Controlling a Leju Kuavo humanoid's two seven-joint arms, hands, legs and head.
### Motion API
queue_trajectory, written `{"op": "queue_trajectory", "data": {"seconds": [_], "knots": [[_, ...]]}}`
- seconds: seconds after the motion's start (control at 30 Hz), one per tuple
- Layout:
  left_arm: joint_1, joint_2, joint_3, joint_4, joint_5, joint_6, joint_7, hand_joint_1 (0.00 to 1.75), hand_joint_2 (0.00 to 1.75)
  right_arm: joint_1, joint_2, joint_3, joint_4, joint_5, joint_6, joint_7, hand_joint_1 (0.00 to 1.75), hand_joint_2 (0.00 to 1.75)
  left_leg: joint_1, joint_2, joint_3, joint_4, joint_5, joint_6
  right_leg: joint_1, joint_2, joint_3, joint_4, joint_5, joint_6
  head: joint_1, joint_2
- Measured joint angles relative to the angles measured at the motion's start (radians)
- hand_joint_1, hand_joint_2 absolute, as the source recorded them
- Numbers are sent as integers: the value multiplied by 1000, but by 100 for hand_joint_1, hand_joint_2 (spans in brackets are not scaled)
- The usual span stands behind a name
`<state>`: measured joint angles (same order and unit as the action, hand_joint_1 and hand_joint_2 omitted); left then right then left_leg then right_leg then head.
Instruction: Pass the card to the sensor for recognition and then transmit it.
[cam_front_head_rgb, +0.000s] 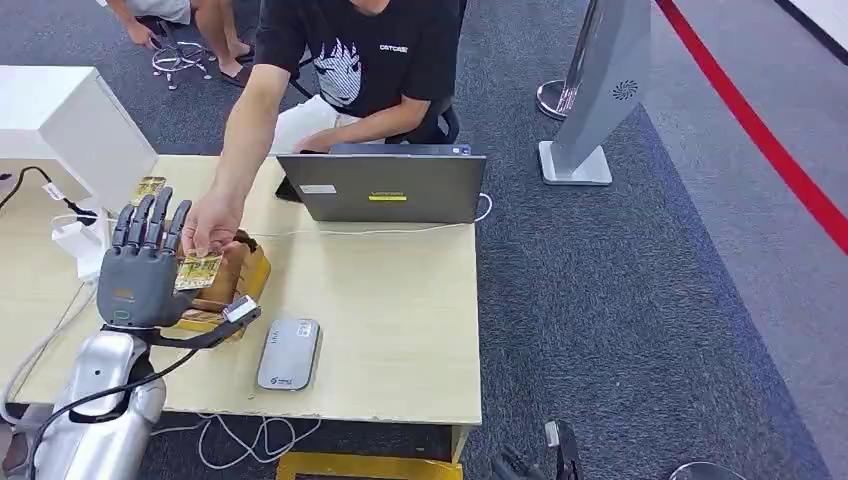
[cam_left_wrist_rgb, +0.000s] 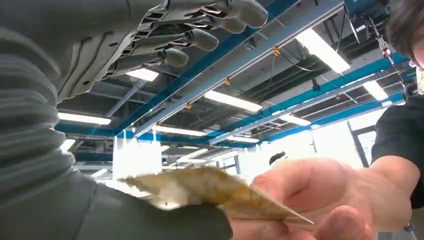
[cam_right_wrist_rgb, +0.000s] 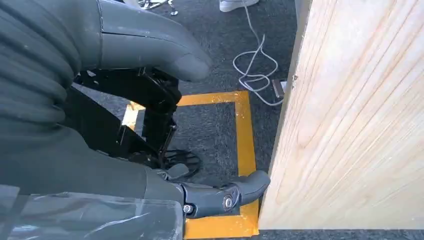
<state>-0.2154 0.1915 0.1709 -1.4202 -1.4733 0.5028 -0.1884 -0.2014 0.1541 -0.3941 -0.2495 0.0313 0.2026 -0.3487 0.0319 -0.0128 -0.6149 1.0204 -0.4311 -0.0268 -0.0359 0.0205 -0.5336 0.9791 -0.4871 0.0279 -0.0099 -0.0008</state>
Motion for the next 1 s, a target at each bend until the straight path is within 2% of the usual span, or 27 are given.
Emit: {"op": "queue_trajectory", "data": {"seconds": [0.43,0.83,0.93,1.0], "knots": [[-19,-15,0,-3,32,29,-2,175,175,0,0,0,0,2,5,2,0,175,0,0,0,0,0,0,0,0,0,0,0,0,0,0],[-34,-35,2,-9,66,29,-29,175,175,1,0,0,0,6,7,2,0,175,0,0,0,0,0,0,0,0,0,0,0,0,0,0],[-30,-45,5,-16,105,26,-67,175,175,2,0,-3,0,-1,7,-2,0,175,0,0,0,0,0,0,0,0,0,0,0,0,0,0],[-6,-72,4,-41,114,16,-105,175,175,4,0,-8,0,-10,9,-8,0,175,0,0,0,0,0,0,0,0,0,0,0,0,0,0]]}}
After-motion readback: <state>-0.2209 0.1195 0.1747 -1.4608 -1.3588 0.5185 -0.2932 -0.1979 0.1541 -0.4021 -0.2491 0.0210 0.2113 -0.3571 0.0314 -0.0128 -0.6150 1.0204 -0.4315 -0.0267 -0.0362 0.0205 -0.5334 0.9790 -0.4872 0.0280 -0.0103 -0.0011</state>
